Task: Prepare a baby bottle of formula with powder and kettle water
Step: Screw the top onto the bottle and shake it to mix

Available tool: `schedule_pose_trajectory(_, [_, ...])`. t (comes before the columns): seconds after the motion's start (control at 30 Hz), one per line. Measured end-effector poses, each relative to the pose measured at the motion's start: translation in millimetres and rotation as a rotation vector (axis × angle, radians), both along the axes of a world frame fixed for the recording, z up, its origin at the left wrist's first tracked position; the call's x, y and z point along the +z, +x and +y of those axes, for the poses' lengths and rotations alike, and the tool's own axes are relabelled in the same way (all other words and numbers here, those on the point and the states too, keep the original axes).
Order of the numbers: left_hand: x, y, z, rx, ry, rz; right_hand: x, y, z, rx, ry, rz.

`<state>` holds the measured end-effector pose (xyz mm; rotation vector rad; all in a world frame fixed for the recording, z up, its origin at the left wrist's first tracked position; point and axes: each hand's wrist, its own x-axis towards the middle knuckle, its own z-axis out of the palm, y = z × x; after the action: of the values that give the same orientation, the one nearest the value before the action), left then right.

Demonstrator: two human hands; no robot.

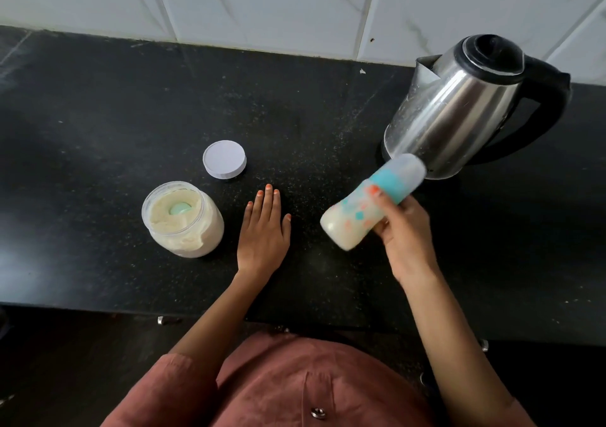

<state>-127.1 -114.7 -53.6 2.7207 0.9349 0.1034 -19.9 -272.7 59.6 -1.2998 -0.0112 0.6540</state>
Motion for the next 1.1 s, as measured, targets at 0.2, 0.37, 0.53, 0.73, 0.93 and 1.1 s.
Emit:
schedule_pose_trajectory(0.2, [-1.7,-0.2,0.2,0.008,-0.008,-0.004,-5.2,-9.7,-1.5,0.146,-0.053,-0.032])
schedule_pose_trajectory(0.37, [-2.6,0.2,0.5,0.003,0.000,-0.010,1.2,11.2,-7.1,-0.019,0.004,-0.018])
schedule_pose_trajectory(0.53, [-2.2,-0.6,-0.1,0.007,-0.002,-0.006,-12.7,1.6,-1.2,-0.032,-0.081,-0.143])
schedule_pose_trajectory(0.73, [-0.6,-0.6,0.3,0.004,-0.011,-0.010,-26.2,-7.9,4.4,0.108,-0.149,-0.395])
schedule_pose_trajectory(0.93, [-1.6,-0.4,0.4,0.011,-0.023,-0.034,-37.0,-3.9,16.4,0.141,-0.237,-0.615])
schedule_pose_trajectory(1.1, [-0.9,-0.3,1.2,0.011,-0.046,-0.059,-50.8,-0.7,20.1,0.151,-0.297,-0.741])
